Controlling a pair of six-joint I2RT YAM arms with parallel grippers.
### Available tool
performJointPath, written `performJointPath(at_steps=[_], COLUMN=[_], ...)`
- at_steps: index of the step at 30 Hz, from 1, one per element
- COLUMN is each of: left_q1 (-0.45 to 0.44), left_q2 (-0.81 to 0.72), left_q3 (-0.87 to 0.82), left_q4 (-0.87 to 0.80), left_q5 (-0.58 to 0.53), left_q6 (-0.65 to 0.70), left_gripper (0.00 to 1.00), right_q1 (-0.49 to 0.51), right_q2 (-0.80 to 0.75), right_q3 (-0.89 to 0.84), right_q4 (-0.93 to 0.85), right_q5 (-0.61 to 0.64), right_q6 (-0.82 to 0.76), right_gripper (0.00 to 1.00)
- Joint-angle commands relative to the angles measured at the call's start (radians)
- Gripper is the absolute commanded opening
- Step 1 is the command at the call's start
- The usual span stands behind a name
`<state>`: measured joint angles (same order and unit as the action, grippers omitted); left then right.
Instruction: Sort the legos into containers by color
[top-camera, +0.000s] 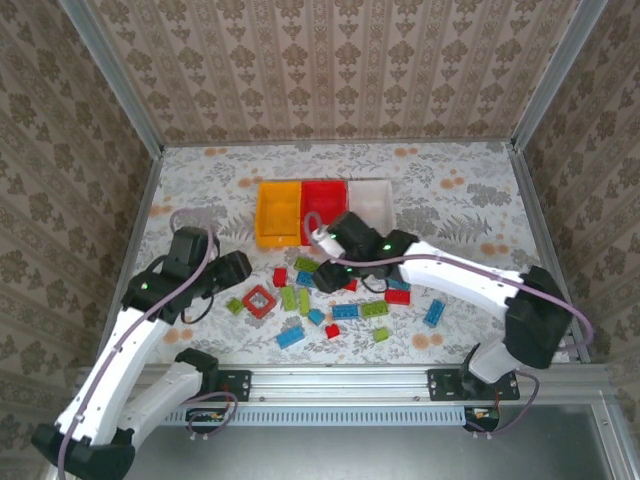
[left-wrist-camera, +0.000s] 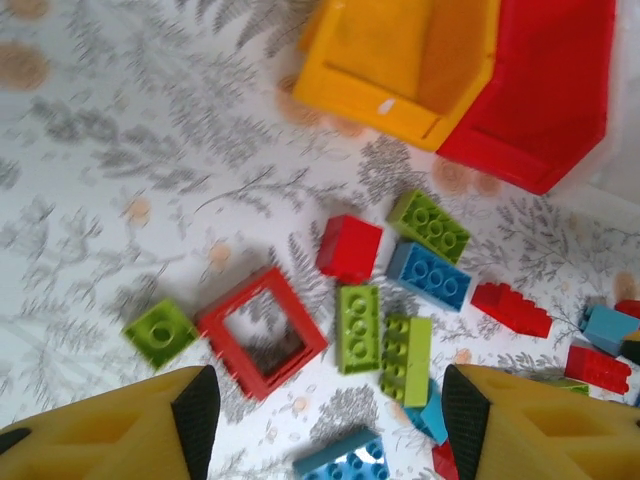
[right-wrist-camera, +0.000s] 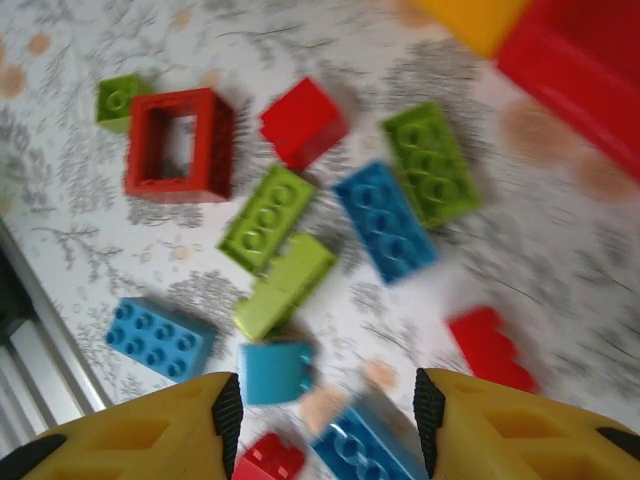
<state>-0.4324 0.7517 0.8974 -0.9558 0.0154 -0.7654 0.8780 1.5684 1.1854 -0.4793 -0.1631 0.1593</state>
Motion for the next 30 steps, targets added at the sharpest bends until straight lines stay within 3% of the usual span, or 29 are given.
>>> performJointPath(at_steps=[1, 4, 6, 11, 16, 20, 24, 30], left_q1=[-0.008, -0.008, -0.007, -0.008, -0.008, -0.008, -0.009, -0.01], left_q2=[-0.089, -0.156, -0.176, -0.178, -0.161, -0.12, -0.084, -0.081], left_q3=[-0.032, -0.056, -0.065, -0.089, -0.133, -0.135, -0.129, -0.152], left_q4=[-0.134, -0.175, -0.182, -0.101, -0.002, 0.035, 0.076, 0.185], left_q5=[-0.054, -0.068, -0.063, 0.03, 0.119, 0.138, 0.17, 0.282], left_q6=[-0.096, -0.124, -0.134, -0.081, -0.05, -0.029, -0.013, 0.013], left_gripper=[0.62, 0.62, 0.61, 0.62, 0.63, 0.63, 0.64, 0.67], right_q1=[0.069, 0.105, 0.098, 0.023, -0.078, -0.115, -0.117, -0.119], right_q2=[0.109, 0.195, 0.194, 0.044, -0.001, 0.048, 0.128, 0.194], right_q3=[0.1, 0.174, 0.167, -0.022, -0.144, -0.135, -0.074, -0.069], right_q4=[0.046, 0.032, 0.027, 0.037, -0.029, -0.04, -0.053, -0.04], right_q5=[-0.045, -0.029, 0.057, 0.193, 0.209, 0.214, 0.122, 0.108], right_q6=[0.01, 0.045, 0.096, 0.071, -0.077, -0.166, -0.193, -0.178], right_gripper=[0.5, 0.45, 0.42, 0.54, 0.62, 0.69, 0.69, 0.67])
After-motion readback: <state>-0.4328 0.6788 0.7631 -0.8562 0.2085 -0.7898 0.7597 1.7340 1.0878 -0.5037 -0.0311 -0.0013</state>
